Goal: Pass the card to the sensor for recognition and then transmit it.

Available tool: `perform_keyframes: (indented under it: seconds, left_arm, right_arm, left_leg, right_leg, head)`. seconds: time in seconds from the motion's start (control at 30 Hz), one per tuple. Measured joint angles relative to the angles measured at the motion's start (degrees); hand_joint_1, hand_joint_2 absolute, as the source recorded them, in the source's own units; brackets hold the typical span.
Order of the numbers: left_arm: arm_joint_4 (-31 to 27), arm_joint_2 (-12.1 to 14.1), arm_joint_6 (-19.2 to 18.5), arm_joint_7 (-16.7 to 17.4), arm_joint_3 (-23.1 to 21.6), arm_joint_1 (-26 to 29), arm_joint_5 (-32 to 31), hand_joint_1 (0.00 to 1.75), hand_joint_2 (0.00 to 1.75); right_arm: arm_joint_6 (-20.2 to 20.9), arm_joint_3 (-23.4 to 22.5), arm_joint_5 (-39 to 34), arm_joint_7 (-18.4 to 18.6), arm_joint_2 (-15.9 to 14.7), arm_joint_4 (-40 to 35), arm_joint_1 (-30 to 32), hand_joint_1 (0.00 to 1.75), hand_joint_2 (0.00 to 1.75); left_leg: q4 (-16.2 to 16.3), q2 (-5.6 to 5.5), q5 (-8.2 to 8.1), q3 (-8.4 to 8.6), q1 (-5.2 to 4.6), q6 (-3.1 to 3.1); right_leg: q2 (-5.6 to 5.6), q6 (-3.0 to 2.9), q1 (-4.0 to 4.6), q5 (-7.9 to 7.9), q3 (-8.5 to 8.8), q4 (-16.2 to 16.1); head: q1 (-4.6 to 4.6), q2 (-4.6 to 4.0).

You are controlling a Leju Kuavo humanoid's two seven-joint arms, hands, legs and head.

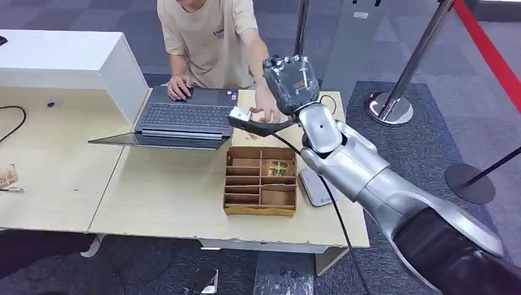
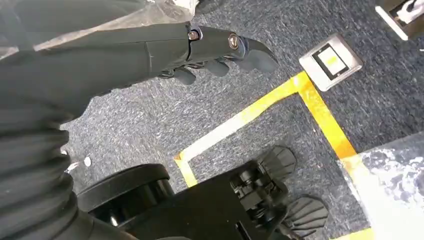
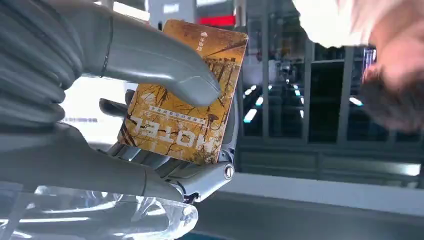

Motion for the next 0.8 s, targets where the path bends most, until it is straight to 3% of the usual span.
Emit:
perform_keyframes:
  seconds: [0.07, 0.1, 0.13, 0.3, 0.47, 0.6, 0.8]
  left_arm:
    - [0.00, 0.02, -0.11, -0.04, 0.02, -0.05, 0.00, 0.00, 1.75]
    - [0.02, 0.04, -0.15, -0.07, 0.02, -0.06, -0.02, 0.00, 1.75]
    - [0.02, 0.07, -0.15, -0.07, 0.02, -0.06, -0.07, 0.00, 1.75]
    - [0.02, 0.13, -0.24, 0.04, 0.04, -0.04, -0.61, 0.00, 1.75]
    - [0.02, 0.13, -0.24, 0.22, 0.04, -0.03, -1.14, 0.00, 1.75]
    - [0.02, 0.17, -0.15, 0.33, 0.13, 0.13, -1.11, 0.00, 1.75]
    - [0.02, 0.22, 0.39, 0.15, 0.44, 0.62, -0.76, 0.00, 1.75]
  right_arm:
    - [2.04, 1.38, 0.48, -0.99, 0.17, 1.40, -0.01, 1.75, 1.75]
    - [2.71, 2.06, 0.48, -1.40, 0.28, 2.14, 0.01, 1.26, 1.75]
    - [3.13, 2.43, 0.26, -1.71, 0.33, 2.65, 0.04, 0.00, 0.00]
    - [4.55, 3.48, -4.98, -3.91, 0.57, 4.64, 0.24, 0.00, 0.00]
    - [0.40, 2.61, -13.39, -4.98, 0.57, 5.10, 0.45, 0.00, 0.00]
    - [-3.76, -0.97, -23.51, -6.52, 0.63, 3.54, 1.44, 0.00, 0.00]
    - [-5.31, -5.76, -33.59, -8.17, 0.48, -2.79, 6.77, 0.00, 0.00]
  left_leg:
    - [0.00, 0.00, 0.00, 0.00, 0.00, 0.00]
    - [0.00, 0.00, 0.00, 0.00, -0.01, 0.00]
    - [0.00, 0.01, 0.00, 0.00, -0.01, 0.00]
    - [0.00, 0.02, 0.00, 0.01, -0.01, 0.00]
    - [0.01, 0.04, 0.00, 0.01, -0.01, 0.00]
    - [0.01, 0.03, 0.00, 0.01, -0.01, 0.00]
    - [0.01, 0.03, 0.00, 0.03, 0.01, 0.00]
  right_leg:
    - [0.00, 0.00, 0.00, 0.00, 0.00, 0.00]
    - [0.00, 0.00, 0.00, 0.00, 0.00, 0.00]
    - [0.00, 0.00, 0.00, 0.00, -0.01, 0.00]
    - [0.01, 0.00, -0.01, 0.01, -0.01, 0.00]
    - [0.02, 0.00, -0.01, 0.01, -0.02, 0.00]
    - [0.02, 0.00, 0.00, 0.01, -0.02, 0.00]
    - [0.02, 0.00, 0.01, 0.00, -0.01, -0.01]
  head:
    - [0.00, 0.00]
    - [0.00, 0.00]
    - [0.00, 0.00]
    - [0.00, 0.00]
    - [0.00, 0.00]
    - [0.00, 0.00]
    - [0.02, 0.00]
